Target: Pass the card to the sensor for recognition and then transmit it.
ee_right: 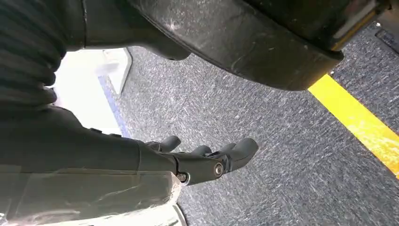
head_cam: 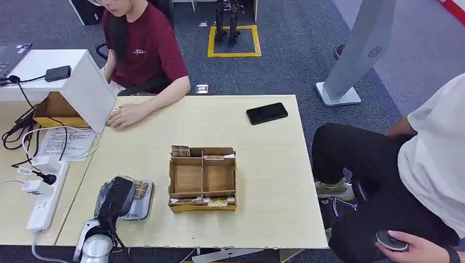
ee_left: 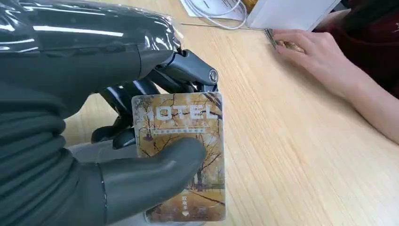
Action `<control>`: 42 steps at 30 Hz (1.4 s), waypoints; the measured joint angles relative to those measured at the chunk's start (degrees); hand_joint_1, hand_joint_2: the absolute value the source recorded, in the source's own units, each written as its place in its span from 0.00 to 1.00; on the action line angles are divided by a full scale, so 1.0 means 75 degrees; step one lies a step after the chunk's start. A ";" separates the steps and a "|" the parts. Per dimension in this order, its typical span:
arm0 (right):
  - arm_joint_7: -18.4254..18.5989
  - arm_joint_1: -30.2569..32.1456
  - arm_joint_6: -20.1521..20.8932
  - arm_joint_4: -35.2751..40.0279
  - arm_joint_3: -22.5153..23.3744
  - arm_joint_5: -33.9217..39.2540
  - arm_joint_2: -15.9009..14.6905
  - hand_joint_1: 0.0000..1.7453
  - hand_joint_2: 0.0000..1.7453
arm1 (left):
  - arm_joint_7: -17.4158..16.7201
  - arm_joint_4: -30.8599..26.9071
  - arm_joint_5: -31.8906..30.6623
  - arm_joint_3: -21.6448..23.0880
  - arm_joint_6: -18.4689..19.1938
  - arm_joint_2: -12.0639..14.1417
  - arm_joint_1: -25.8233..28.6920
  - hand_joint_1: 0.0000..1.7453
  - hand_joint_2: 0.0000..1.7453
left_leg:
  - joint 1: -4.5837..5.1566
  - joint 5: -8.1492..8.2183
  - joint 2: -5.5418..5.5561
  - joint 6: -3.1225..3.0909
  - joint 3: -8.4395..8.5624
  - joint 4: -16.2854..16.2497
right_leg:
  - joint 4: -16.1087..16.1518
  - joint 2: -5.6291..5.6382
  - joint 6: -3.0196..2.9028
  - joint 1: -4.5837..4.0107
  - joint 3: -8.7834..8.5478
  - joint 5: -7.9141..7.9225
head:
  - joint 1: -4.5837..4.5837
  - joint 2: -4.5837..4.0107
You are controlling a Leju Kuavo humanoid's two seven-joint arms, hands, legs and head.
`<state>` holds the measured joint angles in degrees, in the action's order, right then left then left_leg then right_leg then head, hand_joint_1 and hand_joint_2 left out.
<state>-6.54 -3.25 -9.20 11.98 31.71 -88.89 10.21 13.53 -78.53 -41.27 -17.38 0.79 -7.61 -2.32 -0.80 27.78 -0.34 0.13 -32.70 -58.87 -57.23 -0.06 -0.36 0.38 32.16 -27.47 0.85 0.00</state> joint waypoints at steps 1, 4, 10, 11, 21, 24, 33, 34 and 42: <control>0.0000 0.0000 0.0000 0.0000 0.0000 -0.0003 0.0000 0.00 1.00 | 0.0000 0.0009 0.0000 0.0000 0.0003 0.0000 0.0000 1.00 1.00 | 0.0000 0.0000 0.0000 0.0000 0.0000 0.0000 | 0.0000 0.0000 0.0000 0.0000 0.0000 0.0000 | 0.0000 0.0000; -0.0003 0.0000 0.0000 0.0000 0.0003 -0.0003 0.0000 0.00 1.00 | 0.0003 0.0044 -0.0035 0.0000 0.0000 0.0000 -0.0001 1.00 1.00 | 0.0000 0.0000 0.0000 0.0000 0.0000 0.0000 | 0.0000 0.0000 0.0000 0.0000 0.0000 0.0000 | 0.0000 0.0000; -0.0070 -0.0001 0.0003 0.0003 0.0020 -0.0055 0.0000 0.00 1.00 | -0.0026 0.0149 -0.0274 -0.0067 -0.0172 0.0006 -0.0027 1.00 1.00 | 0.0000 0.0000 0.0000 0.0000 0.0001 0.0000 | 0.0000 0.0000 0.0000 0.0000 0.0000 0.0000 | 0.0000 0.0000; -0.0067 -0.0002 0.0003 0.0003 0.0035 -0.0064 0.0000 0.00 1.00 | -0.0026 0.0189 -0.0333 -0.0105 -0.0213 0.0006 -0.0040 1.00 1.00 | 0.0000 0.0000 0.0000 0.0000 0.0001 0.0000 | 0.0000 0.0000 0.0000 0.0000 0.0000 0.0000 | 0.0000 0.0000; -0.0023 -0.0005 0.0012 0.0003 0.0119 -0.0140 0.0006 0.00 1.00 | -0.0143 0.0723 -0.1793 -0.0437 -0.1114 0.0015 -0.0244 1.00 1.00 | 0.0000 0.0000 0.0002 0.0000 0.0003 0.0000 | -0.0001 -0.0003 0.0000 0.0000 -0.0006 0.0000 | 0.0000 0.0000; -0.0035 -0.0005 0.0000 0.0006 0.0122 -0.0140 0.0017 0.00 1.00 | -0.0184 0.0912 -0.2180 -0.0586 -0.1323 0.0015 -0.0312 1.00 1.00 | 0.0000 0.0000 0.0001 0.0000 0.0008 0.0000 | -0.0001 -0.0002 0.0000 0.0000 -0.0009 0.0000 | 0.0000 0.0000; -0.0047 -0.0006 0.0000 0.0012 0.0125 -0.0140 0.0023 0.00 1.00 | -0.0198 0.1390 -0.2684 -0.0979 -0.1553 0.0015 -0.0512 1.00 1.00 | 0.0000 0.0000 0.0001 0.0000 0.0019 0.0000 | -0.0005 -0.0003 -0.0001 0.0000 -0.0020 0.0000 | 0.0000 0.0000; -0.0044 -0.0005 0.0000 0.0012 0.0125 -0.0140 0.0023 0.00 1.00 | -0.0192 0.1419 -0.2696 -0.1014 -0.1556 0.0015 -0.0527 1.00 1.00 | 0.0000 0.0000 0.0001 0.0001 0.0020 0.0001 | -0.0005 -0.0003 -0.0001 0.0000 -0.0023 0.0000 | 0.0000 0.0000; -0.0035 -0.0005 -0.0020 0.0012 0.0125 -0.0140 0.0023 0.00 1.00 | 0.0015 0.1565 -0.2593 -0.1145 -0.1477 -0.0006 -0.0610 1.00 1.00 | 0.0001 0.0000 0.0001 0.0001 0.0030 0.0001 | -0.0014 -0.0003 -0.0001 0.0001 -0.0028 -0.0001 | 0.0000 0.0000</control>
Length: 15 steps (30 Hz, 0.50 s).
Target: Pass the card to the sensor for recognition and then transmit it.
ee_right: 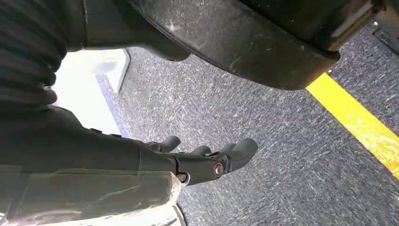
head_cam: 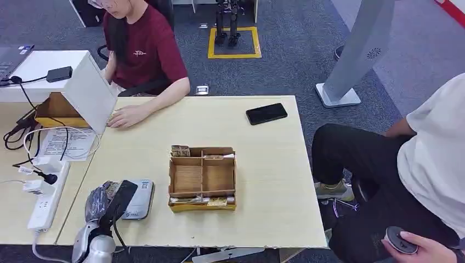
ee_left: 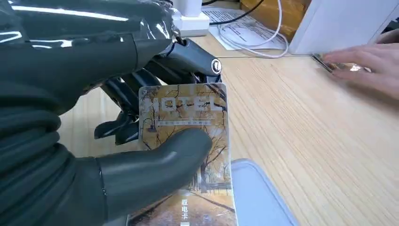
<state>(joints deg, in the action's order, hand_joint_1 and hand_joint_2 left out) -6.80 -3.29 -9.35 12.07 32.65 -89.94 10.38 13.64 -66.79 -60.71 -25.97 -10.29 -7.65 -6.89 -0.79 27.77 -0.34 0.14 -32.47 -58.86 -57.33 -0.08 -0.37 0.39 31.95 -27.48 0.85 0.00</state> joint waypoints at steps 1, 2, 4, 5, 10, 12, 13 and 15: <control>0.0000 0.0000 0.0000 0.0000 0.0000 0.0000 0.0000 0.00 1.00 | 0.0160 0.0003 0.0272 -0.0015 0.0155 -0.0015 0.0000 1.00 1.00 | 0.0000 0.0000 0.0001 0.0000 0.0000 0.0000 | 0.0000 -0.0001 0.0000 0.0000 0.0000 0.0000 | 0.0000 0.0000; -0.0012 0.0000 0.0000 0.0000 0.0000 0.0000 0.0000 0.00 1.00 | 0.0330 0.0000 0.0689 -0.0032 0.0457 -0.0032 0.0001 1.00 1.00 | 0.0000 -0.0001 0.0001 0.0000 0.0001 0.0000 | -0.0001 -0.0003 0.0000 0.0000 0.0000 0.0000 | 0.0000 0.0000; -0.0038 0.0000 0.0000 0.0000 -0.0003 0.0000 0.0000 0.00 1.00 | 0.0553 -0.0017 0.1868 -0.0090 0.1252 -0.0085 -0.0002 1.00 1.00 | 0.0000 -0.0007 0.0008 0.0003 -0.0001 0.0000 | -0.0002 -0.0015 0.0000 0.0000 0.0000 0.0000 | 0.0000 0.0000; -0.0047 -0.0001 0.0006 0.0000 -0.0003 0.0000 0.0000 0.00 1.00 | 0.0617 -0.0050 0.2326 -0.0113 0.1592 -0.0119 0.0004 1.00 1.00 | 0.0000 -0.0008 0.0010 0.0004 -0.0002 0.0000 | -0.0002 -0.0017 0.0000 0.0000 0.0000 0.0000 | 0.0000 0.0000; -0.0064 -0.0011 0.0070 0.0006 -0.0012 0.0000 0.0000 0.00 1.00 | 0.0573 -0.0478 0.4354 -0.0163 0.2465 -0.0210 0.0017 1.00 1.00 | 0.0000 -0.0009 0.0007 0.0004 -0.0009 -0.0001 | -0.0003 -0.0013 -0.0003 0.0000 0.0008 0.0004 | 0.0000 0.0000; -0.0067 -0.0011 0.0079 0.0015 -0.0012 0.0000 0.0000 0.00 1.00 | 0.0509 -0.0655 0.4514 -0.0163 0.2523 -0.0207 0.0012 1.00 1.00 | 0.0000 -0.0009 0.0006 0.0004 -0.0008 -0.0001 | -0.0003 -0.0013 -0.0004 0.0000 0.0010 0.0004 | 0.0000 0.0000; -0.0067 -0.0012 0.0079 0.0018 -0.0012 0.0000 0.0000 0.00 1.00 | 0.0510 -0.0717 0.4534 -0.0163 0.2553 -0.0204 0.0013 1.00 1.00 | 0.0000 -0.0009 0.0007 0.0004 -0.0009 -0.0001 | -0.0003 -0.0013 -0.0004 0.0000 0.0010 0.0004 | 0.0000 0.0000; -0.0067 -0.0016 0.0082 0.0020 -0.0012 0.0000 0.0000 0.00 1.00 | 0.0513 -0.0819 0.4721 -0.0163 0.2608 -0.0201 0.0012 1.00 1.00 | 0.0000 -0.0009 0.0008 0.0004 -0.0012 -0.0001 | -0.0003 -0.0014 -0.0004 0.0000 0.0016 0.0003 | 0.0000 0.0000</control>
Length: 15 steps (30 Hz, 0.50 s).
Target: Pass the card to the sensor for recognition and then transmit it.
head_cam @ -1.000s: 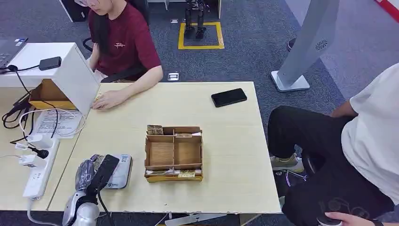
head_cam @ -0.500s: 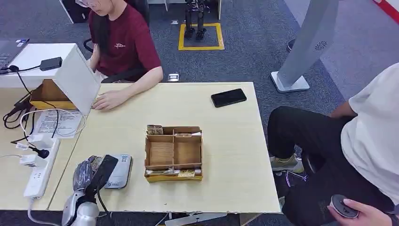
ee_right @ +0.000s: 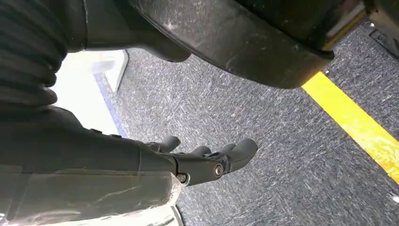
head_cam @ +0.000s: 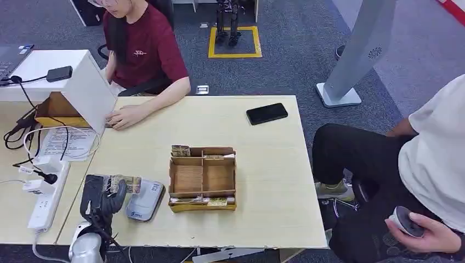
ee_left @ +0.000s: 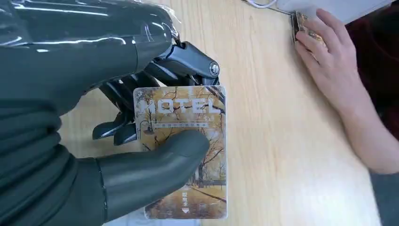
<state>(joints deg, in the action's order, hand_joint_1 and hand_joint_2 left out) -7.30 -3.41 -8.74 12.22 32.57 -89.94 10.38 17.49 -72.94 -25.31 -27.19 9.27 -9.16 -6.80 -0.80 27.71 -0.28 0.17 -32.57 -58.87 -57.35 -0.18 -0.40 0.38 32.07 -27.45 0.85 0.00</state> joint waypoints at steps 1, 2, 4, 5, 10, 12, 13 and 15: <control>0.0000 -0.0007 0.0012 0.0000 -0.0003 0.0000 0.0000 0.00 1.00 | 0.0003 -0.0069 0.0289 0.0000 0.0106 0.0003 -0.0004 1.00 1.00 | -0.0001 -0.0001 0.0000 0.0001 -0.0003 0.0000 | 0.0000 0.0001 0.0000 0.0000 0.0005 0.0000 | 0.0000 0.0000; 0.0000 -0.0017 0.0023 0.0003 -0.0006 0.0000 0.0000 0.00 1.00 | -0.0003 -0.0133 0.0538 0.0000 0.0168 0.0012 -0.0018 1.00 1.00 | -0.0001 -0.0004 0.0000 0.0007 -0.0005 0.0000 | 0.0000 0.0003 0.0000 -0.0001 0.0010 0.0000 | 0.0000 0.0000; 0.0009 -0.0031 0.0047 0.0003 -0.0009 0.0000 0.0000 0.00 1.00 | -0.0088 -0.0291 0.0991 0.0000 0.0248 0.0006 -0.0103 1.00 1.00 | -0.0001 -0.0005 -0.0002 0.0008 -0.0010 0.0000 | 0.0000 0.0004 -0.0001 -0.0001 0.0015 0.0001 | 0.0000 0.0000; 0.0012 -0.0034 0.0058 0.0003 -0.0012 0.0000 0.0000 0.00 1.00 | -0.0123 -0.0379 0.1154 0.0000 0.0265 0.0015 -0.0190 1.00 1.00 | -0.0001 -0.0005 -0.0002 0.0008 -0.0010 0.0000 | 0.0000 0.0004 -0.0001 -0.0001 0.0015 0.0001 | 0.0003 0.0000; 0.0053 -0.0074 0.0160 0.0003 -0.0087 0.0000 0.0000 0.00 1.00 | -0.0242 -0.0661 0.1491 0.0020 0.0099 0.0017 -0.0686 1.00 1.00 | -0.0001 -0.0012 0.0000 0.0011 -0.0011 0.0000 | -0.0001 0.0003 -0.0003 -0.0001 0.0015 0.0003 | 0.0000 0.0000; 0.0102 -0.0095 0.0181 0.0006 -0.0166 0.0000 0.0000 0.00 1.00 | -0.0210 -0.0742 0.1295 0.0087 -0.0154 0.0017 -0.0913 1.00 1.00 | -0.0001 -0.0012 0.0001 0.0011 -0.0011 -0.0001 | -0.0001 0.0003 -0.0004 -0.0001 0.0015 0.0004 | 0.0000 0.0000; 0.0111 -0.0105 0.0181 0.0009 -0.0187 0.0000 0.0000 0.00 1.00 | -0.0146 -0.0778 0.1054 0.0148 -0.0354 0.0017 -0.1015 1.00 1.00 | -0.0001 -0.0012 0.0001 0.0011 -0.0012 -0.0001 | -0.0002 0.0002 -0.0006 0.0000 0.0015 0.0007 | 0.0000 0.0000; 0.0128 -0.0120 0.0181 0.0012 -0.0213 0.0000 0.0000 0.00 1.00 | 0.0100 -0.0898 -0.0310 0.0353 -0.1261 0.0044 -0.1214 1.00 1.00 | 0.0000 -0.0013 -0.0002 0.0012 -0.0012 -0.0002 | -0.0002 0.0004 -0.0005 0.0000 0.0015 0.0008 | -0.0003 0.0000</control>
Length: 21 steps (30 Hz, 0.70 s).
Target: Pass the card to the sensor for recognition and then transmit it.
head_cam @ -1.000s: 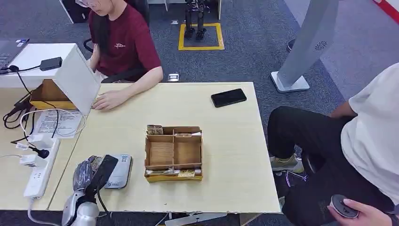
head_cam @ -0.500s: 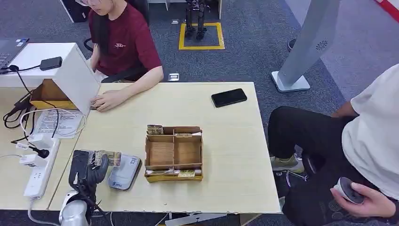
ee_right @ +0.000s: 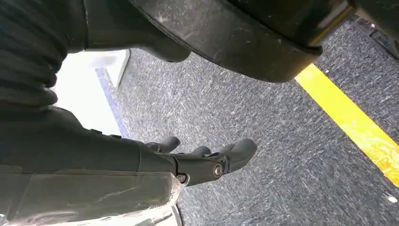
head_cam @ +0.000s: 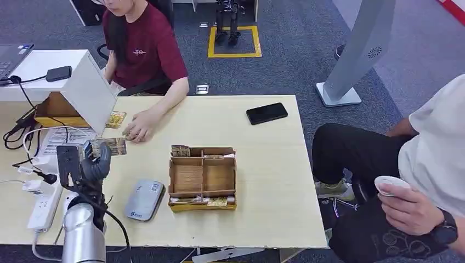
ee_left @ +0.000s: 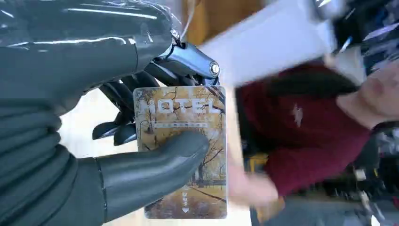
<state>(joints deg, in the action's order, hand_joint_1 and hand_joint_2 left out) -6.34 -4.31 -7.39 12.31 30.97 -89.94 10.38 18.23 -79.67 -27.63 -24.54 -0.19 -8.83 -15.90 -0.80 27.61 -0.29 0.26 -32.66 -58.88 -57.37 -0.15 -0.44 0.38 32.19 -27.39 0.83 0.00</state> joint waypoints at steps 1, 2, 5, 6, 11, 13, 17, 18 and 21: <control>0.0003 0.0000 -0.0003 0.0000 -0.0038 0.0000 0.0000 0.00 1.00 | 0.0145 -0.0089 -0.1069 0.0193 -0.0635 0.0058 -0.0056 1.00 1.00 | 0.0000 0.0000 -0.0001 0.0000 0.0000 0.0000 | 0.0000 0.0001 0.0000 0.0000 0.0001 0.0000 | 0.0003 0.0000; 0.0009 0.0000 -0.0003 0.0000 -0.0084 0.0000 0.0000 0.00 1.00 | 0.0218 -0.0168 -0.1863 0.0394 -0.1061 0.0095 -0.0098 1.00 1.00 | 0.0001 0.0000 0.0000 0.0000 0.0000 0.0000 | 0.0000 0.0001 0.0000 0.0001 0.0000 0.0000 | 0.0003 0.0000; 0.0006 -0.0005 0.0009 0.0000 -0.0203 0.0000 0.0000 0.00 1.00 | 0.0227 -0.0323 -0.3733 0.0857 -0.2063 0.0309 -0.0165 1.00 1.00 | 0.0000 0.0000 -0.0001 0.0000 -0.0002 0.0000 | 0.0000 0.0002 0.0000 0.0000 0.0003 0.0000 | 0.0003 0.0000; -0.0003 -0.0010 0.0035 0.0000 -0.0257 0.0000 0.0000 0.00 1.00 | 0.0203 -0.0355 -0.4528 0.1055 -0.2546 0.0411 -0.0167 1.00 1.00 | 0.0000 0.0000 -0.0001 0.0000 -0.0002 0.0000 | 0.0000 0.0002 -0.0001 0.0000 0.0004 -0.0001 | 0.0003 0.0000; -0.0038 -0.0059 0.0105 0.0000 -0.0431 0.0000 0.0000 0.00 1.00 | -0.0178 -0.0352 -0.6636 0.1712 -0.3812 0.0888 -0.0192 1.00 1.00 | -0.0004 0.0001 -0.0009 0.0001 -0.0003 0.0000 | 0.0000 0.0013 -0.0001 0.0000 0.0008 -0.0001 | 0.0003 0.0000; -0.0038 -0.0073 0.0117 0.0000 -0.0501 0.0000 0.0000 0.00 1.00 | -0.0342 -0.0282 -0.7254 0.1920 -0.4251 0.1169 -0.0207 1.00 1.00 | -0.0004 0.0000 -0.0008 0.0001 -0.0002 0.0000 | -0.0001 0.0013 -0.0002 0.0000 0.0009 -0.0001 | 0.0003 0.0000; -0.0035 -0.0094 0.0119 0.0003 -0.0554 0.0000 0.0000 0.00 1.00 | -0.0432 -0.0131 -0.7481 0.2209 -0.4463 0.1504 -0.0211 1.00 1.00 | -0.0005 -0.0001 -0.0006 0.0003 -0.0003 0.0000 | -0.0003 0.0013 -0.0002 0.0000 0.0009 -0.0001 | 0.0003 0.0000; -0.0035 -0.0095 0.0117 0.0003 -0.0562 0.0000 0.0000 0.00 1.00 | -0.0455 -0.0102 -0.7542 0.2282 -0.4500 0.1565 -0.0211 1.00 1.00 | -0.0005 -0.0001 -0.0007 0.0003 -0.0003 0.0000 | -0.0004 0.0013 -0.0002 0.0000 0.0009 -0.0001 | 0.0003 0.0000; -0.0023 -0.0094 0.0117 0.0003 -0.0583 0.0000 0.0000 0.00 1.00 | -0.0586 -0.0044 -0.7728 0.2435 -0.4556 0.1711 -0.0213 1.00 1.00 | -0.0003 -0.0001 -0.0008 0.0003 -0.0004 0.0000 | -0.0003 0.0013 -0.0001 0.0000 0.0011 -0.0001 | 0.0003 0.0000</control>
<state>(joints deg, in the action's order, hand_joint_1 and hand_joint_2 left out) -6.51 -5.02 -6.51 12.33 26.60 -89.94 10.38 13.83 -80.00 -85.59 -6.28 -34.36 4.00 -17.50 -0.82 27.60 -0.35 0.28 -32.68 -58.88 -57.39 -0.05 -0.45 0.38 32.27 -27.40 0.85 0.00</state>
